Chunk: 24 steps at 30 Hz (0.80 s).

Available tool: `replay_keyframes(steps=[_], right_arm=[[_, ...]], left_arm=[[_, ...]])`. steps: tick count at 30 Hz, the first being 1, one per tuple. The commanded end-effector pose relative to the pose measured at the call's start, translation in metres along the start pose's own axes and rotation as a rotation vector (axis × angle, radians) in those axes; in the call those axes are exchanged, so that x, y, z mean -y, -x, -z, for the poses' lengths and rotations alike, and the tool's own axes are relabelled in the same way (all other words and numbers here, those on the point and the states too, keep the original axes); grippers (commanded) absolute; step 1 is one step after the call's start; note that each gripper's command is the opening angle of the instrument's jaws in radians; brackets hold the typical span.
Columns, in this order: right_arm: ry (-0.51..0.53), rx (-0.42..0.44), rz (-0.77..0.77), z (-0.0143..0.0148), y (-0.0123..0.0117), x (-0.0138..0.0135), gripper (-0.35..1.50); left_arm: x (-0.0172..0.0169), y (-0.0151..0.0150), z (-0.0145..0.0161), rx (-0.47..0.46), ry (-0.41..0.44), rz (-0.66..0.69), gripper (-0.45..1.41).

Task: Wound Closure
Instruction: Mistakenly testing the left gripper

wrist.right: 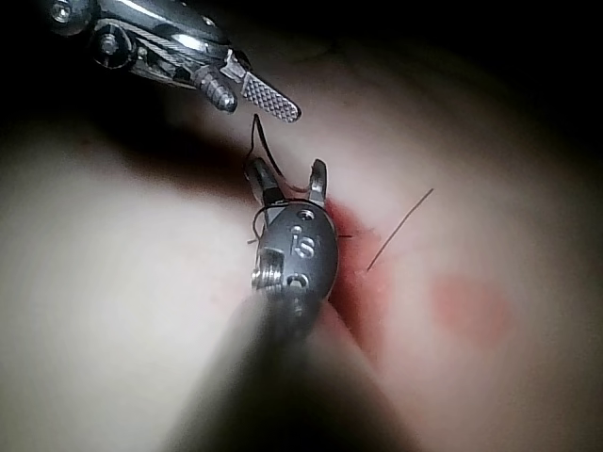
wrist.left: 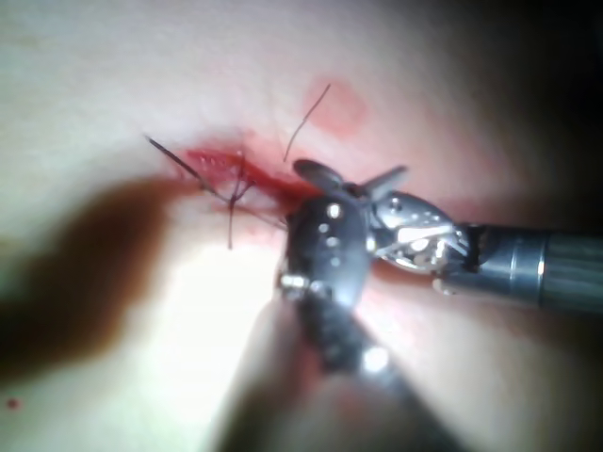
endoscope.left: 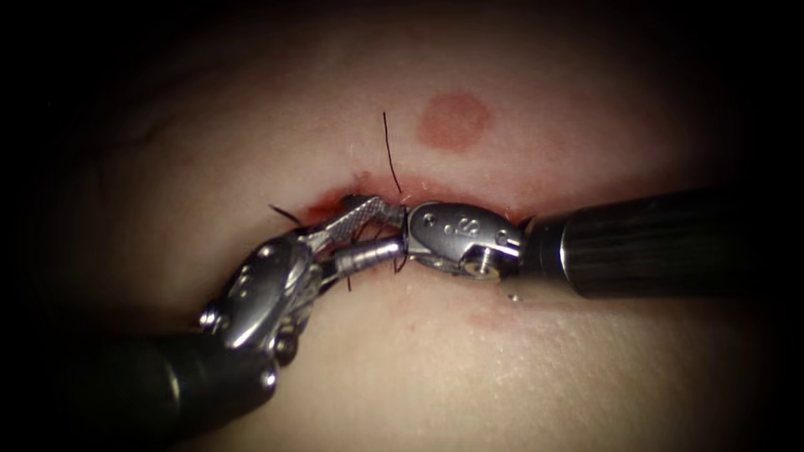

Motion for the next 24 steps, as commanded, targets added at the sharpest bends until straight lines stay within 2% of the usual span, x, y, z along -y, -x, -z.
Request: replay_keyframes(steps=[1,5,7,8,9,10,11,12,13,16,18,20,24], right_arm=[[-0.003,-0.001,-0.001,-0.0007,0.0005,0.0003,0.81],[-0.003,-0.001,-0.001,-0.0006,0.0005,0.0004,0.81],[-0.003,-0.001,-0.001,-0.0006,0.0005,0.0004,0.81],[-0.003,-0.001,-0.001,-0.0006,0.0005,0.0004,0.81],[-0.003,-0.001,-0.001,-0.0006,0.0005,0.0003,0.81],[-0.003,-0.001,-0.001,-0.0006,0.0005,0.0003,0.81],[-0.003,-0.001,-0.001,-0.0005,0.0005,0.0004,0.81],[-0.003,-0.001,-0.001,-0.0005,0.0005,0.0004,0.81],[-0.003,-0.001,-0.001,-0.0005,0.0005,0.0004,0.81],[-0.002,-0.003,-0.001,-0.0005,0.0005,0.0003,0.81],[-0.002,-0.004,0.000,-0.0006,0.0006,0.0004,0.81],[-0.002,-0.003,-0.001,-0.0006,0.0006,0.0004,0.81],[-0.003,-0.004,-0.001,-0.0005,0.0005,0.0004,0.81]], left_arm=[[0.0003,0.0008,0.0000,-0.014,-0.019,-0.035,0.52],[0.0005,0.0006,0.0010,-0.032,-0.116,-0.142,0.48],[0.0002,0.0007,0.0016,-0.042,-0.203,-0.198,0.48],[0.0000,0.0006,0.0020,-0.044,-0.249,-0.273,0.47],[-0.0001,0.0005,0.0021,-0.050,-0.229,-0.328,0.36],[-0.0001,0.0002,0.0021,-0.050,-0.177,-0.385,0.12],[-0.0001,-0.0001,0.0021,-0.039,-0.141,-0.411,0.00],[-0.0001,-0.0006,0.0021,-0.034,-0.121,-0.406,-0.10],[-0.0001,-0.0015,0.0022,-0.010,-0.132,-0.405,-0.13],[-0.0003,-0.0031,0.0027,-0.024,-0.167,-0.464,-0.14],[-0.0003,-0.0037,0.0028,-0.024,-0.209,-0.475,-0.08],[-0.0002,-0.0035,0.0029,-0.005,-0.267,-0.498,-0.02],[0.0002,-0.0019,0.0034,0.024,-0.288,-0.538,-0.01]])
